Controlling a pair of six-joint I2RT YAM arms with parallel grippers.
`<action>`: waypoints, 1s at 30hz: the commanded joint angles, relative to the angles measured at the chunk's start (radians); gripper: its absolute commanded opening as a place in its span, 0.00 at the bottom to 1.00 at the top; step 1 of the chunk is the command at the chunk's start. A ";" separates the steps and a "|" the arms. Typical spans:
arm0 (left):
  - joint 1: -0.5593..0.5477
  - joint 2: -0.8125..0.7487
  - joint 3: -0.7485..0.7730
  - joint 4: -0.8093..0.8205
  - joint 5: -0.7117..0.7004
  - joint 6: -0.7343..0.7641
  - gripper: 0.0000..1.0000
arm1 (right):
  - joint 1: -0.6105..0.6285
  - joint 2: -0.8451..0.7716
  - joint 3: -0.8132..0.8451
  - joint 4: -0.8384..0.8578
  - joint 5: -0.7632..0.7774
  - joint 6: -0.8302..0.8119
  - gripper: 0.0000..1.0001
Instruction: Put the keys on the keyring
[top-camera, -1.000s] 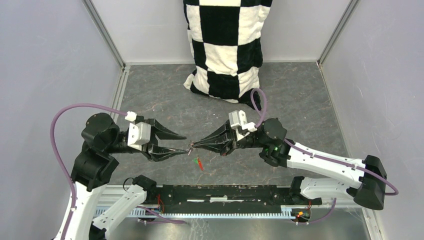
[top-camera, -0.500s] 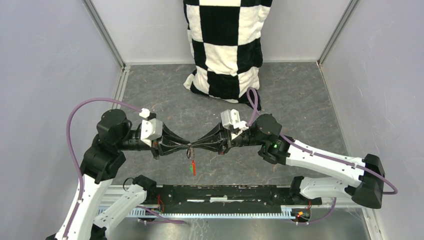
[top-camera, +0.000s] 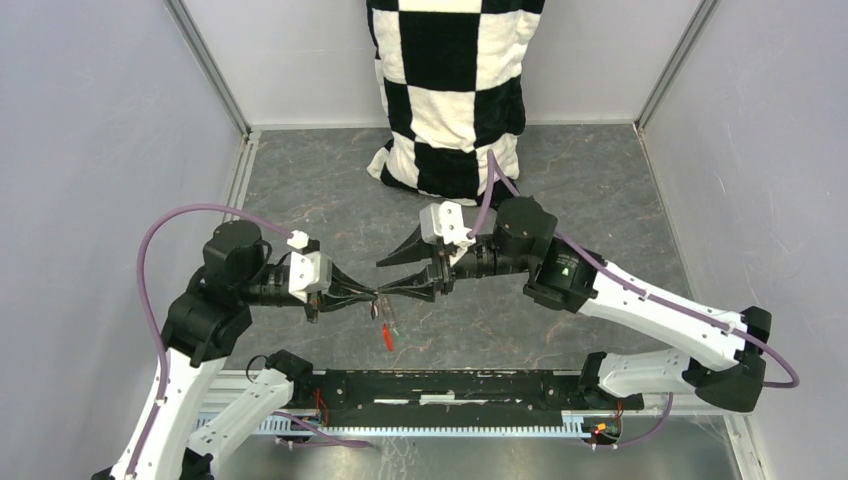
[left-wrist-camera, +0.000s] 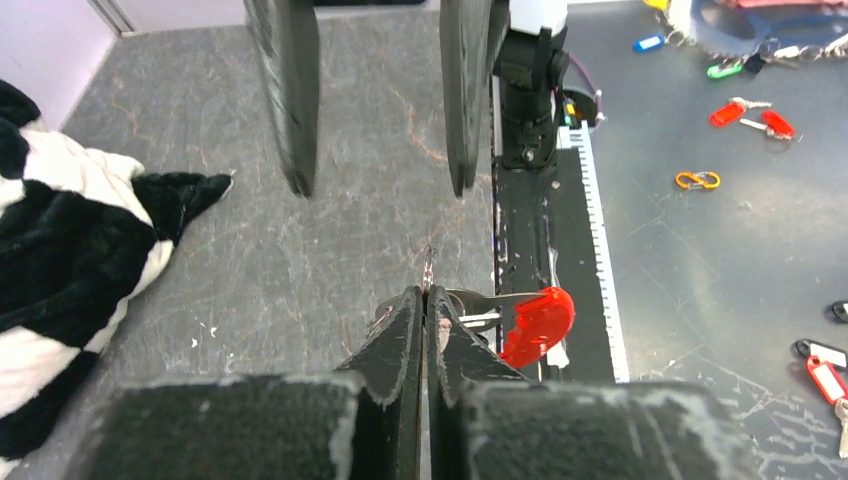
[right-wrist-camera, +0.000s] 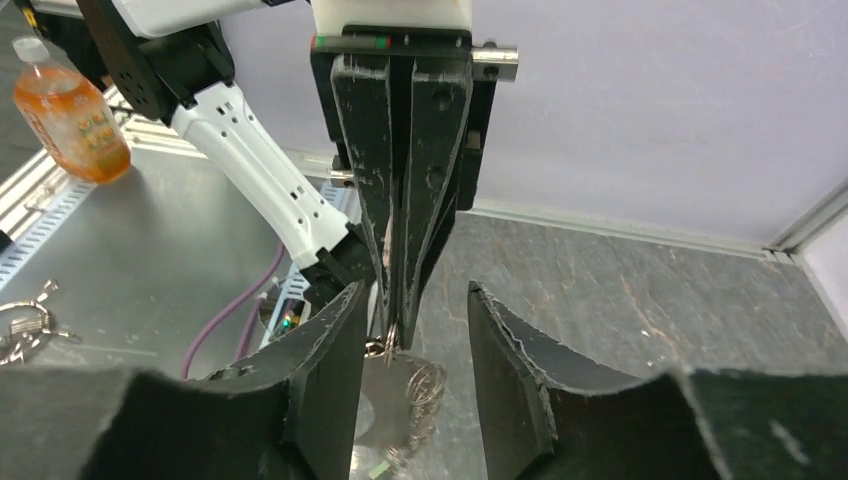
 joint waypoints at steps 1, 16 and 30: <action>0.001 0.023 0.014 -0.072 -0.028 0.158 0.02 | 0.002 0.067 0.188 -0.390 0.027 -0.142 0.48; 0.000 0.053 0.027 -0.112 -0.059 0.227 0.02 | 0.014 0.189 0.330 -0.568 0.054 -0.179 0.41; 0.001 0.064 0.011 -0.142 -0.061 0.266 0.02 | 0.017 0.196 0.313 -0.514 0.059 -0.154 0.40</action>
